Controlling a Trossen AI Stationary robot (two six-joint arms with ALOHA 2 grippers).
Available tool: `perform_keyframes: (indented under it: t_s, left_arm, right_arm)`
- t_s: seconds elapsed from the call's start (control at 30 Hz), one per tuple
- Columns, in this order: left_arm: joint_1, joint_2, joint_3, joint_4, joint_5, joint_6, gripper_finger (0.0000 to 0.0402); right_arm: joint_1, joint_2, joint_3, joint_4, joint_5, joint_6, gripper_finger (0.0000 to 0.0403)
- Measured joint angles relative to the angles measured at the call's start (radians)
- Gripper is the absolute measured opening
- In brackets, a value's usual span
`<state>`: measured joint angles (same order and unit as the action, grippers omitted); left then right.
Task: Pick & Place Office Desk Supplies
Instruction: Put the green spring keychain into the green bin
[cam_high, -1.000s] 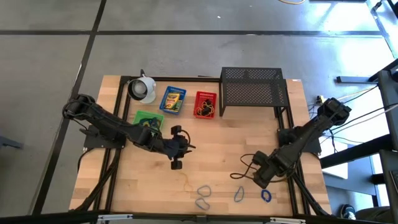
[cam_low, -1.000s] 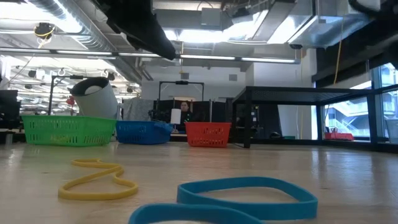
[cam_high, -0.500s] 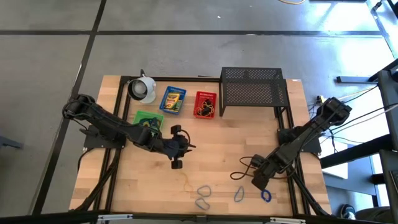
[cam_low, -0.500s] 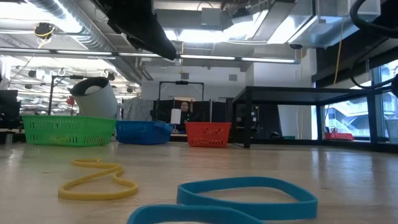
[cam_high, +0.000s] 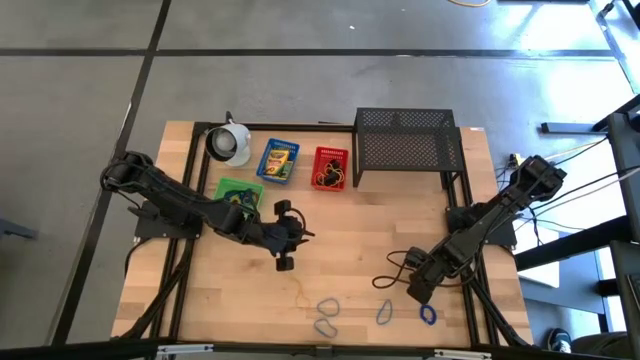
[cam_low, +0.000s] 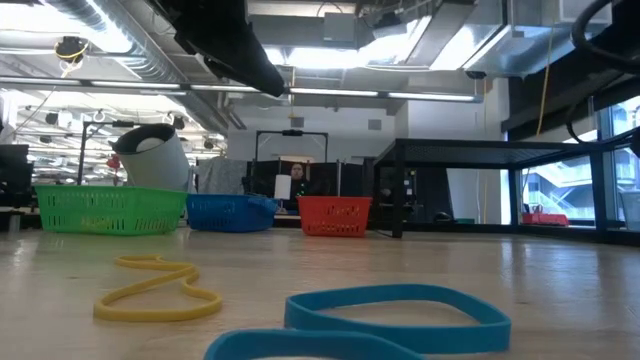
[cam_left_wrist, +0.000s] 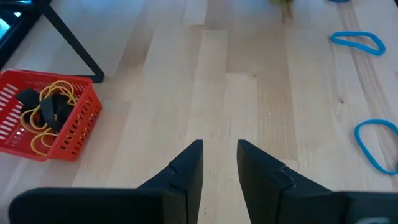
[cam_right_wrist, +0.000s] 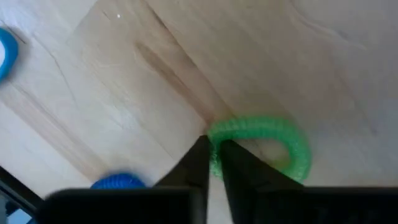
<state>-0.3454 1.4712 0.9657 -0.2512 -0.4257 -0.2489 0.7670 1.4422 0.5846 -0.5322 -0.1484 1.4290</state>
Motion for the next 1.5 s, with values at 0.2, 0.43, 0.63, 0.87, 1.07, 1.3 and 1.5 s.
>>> perform_keyframes:
  t_s: [0.2,0.43,0.63,0.87,1.07,1.3,1.5]
  left_arm:
    - [0.000,0.000,0.000,0.001,-0.025,0.000,0.0090]
    - [0.000,0.000,0.000,0.042,-0.186,0.016,0.0091]
    - [0.000,0.014,0.000,0.129,-0.153,0.038,0.0109]
    - [-0.001,0.107,0.000,0.348,-0.036,0.175,0.0167]
    - [-0.001,0.212,0.000,0.659,0.171,0.421,0.0206]
    - [-0.001,0.308,0.000,0.936,0.315,0.568,0.0212]
    - [-0.002,0.331,0.000,1.031,0.349,0.575,0.0212]
  right_arm:
    - [0.003,0.003,0.011,-0.003,0.022,-0.139,0.0029]
    - [-0.004,0.011,0.119,0.051,0.245,-0.388,0.0029]
    - [-0.004,0.010,0.236,0.158,0.440,-0.633,0.0015]
    - [-0.018,0.008,0.321,0.357,0.511,-0.919,0.0030]
    - [-0.071,0.008,0.325,0.544,0.438,-1.150,0.0029]
    - [-0.165,0.007,0.325,0.739,0.266,-1.428,0.0029]
    - [-0.235,0.007,0.325,0.761,0.183,-1.489,0.0029]
